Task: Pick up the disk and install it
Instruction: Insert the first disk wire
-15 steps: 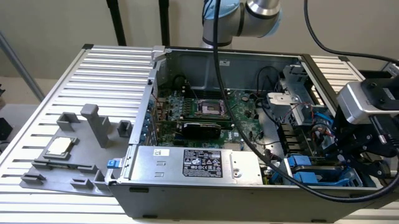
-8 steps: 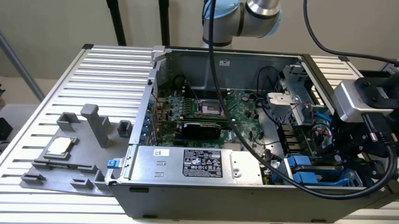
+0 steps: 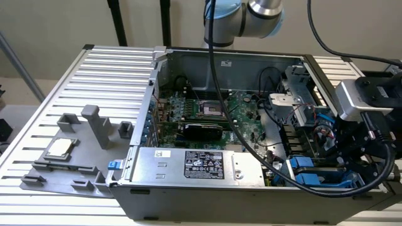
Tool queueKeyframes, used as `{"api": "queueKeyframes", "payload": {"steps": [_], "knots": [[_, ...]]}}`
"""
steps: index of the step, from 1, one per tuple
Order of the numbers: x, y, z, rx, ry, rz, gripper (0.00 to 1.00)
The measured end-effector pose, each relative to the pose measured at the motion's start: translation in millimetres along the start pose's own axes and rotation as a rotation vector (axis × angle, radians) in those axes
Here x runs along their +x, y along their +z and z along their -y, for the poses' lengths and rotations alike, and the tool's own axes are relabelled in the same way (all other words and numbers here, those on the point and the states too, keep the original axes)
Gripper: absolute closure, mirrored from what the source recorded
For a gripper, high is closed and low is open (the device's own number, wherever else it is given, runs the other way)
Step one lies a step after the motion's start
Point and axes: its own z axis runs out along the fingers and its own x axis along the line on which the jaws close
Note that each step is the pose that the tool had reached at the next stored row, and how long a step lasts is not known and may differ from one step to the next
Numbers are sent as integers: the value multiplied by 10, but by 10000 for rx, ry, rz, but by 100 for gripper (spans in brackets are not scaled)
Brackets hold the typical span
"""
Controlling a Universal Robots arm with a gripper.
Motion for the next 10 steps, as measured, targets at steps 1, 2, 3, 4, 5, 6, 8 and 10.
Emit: {"api": "queueKeyframes", "payload": {"steps": [1,2,3,4,5,6,8,10], "knots": [[-7,2,-1,11,8,-13,84],[-18,4,-2,24,12,-32,84],[-32,6,-3,34,14,-56,84],[-48,9,-4,44,15,-82,84],[-60,12,-5,52,18,-114,84],[-65,14,-5,62,19,-160,84],[-67,15,-5,78,20,-245,84],[-69,16,-6,96,22,-315,84]]}}
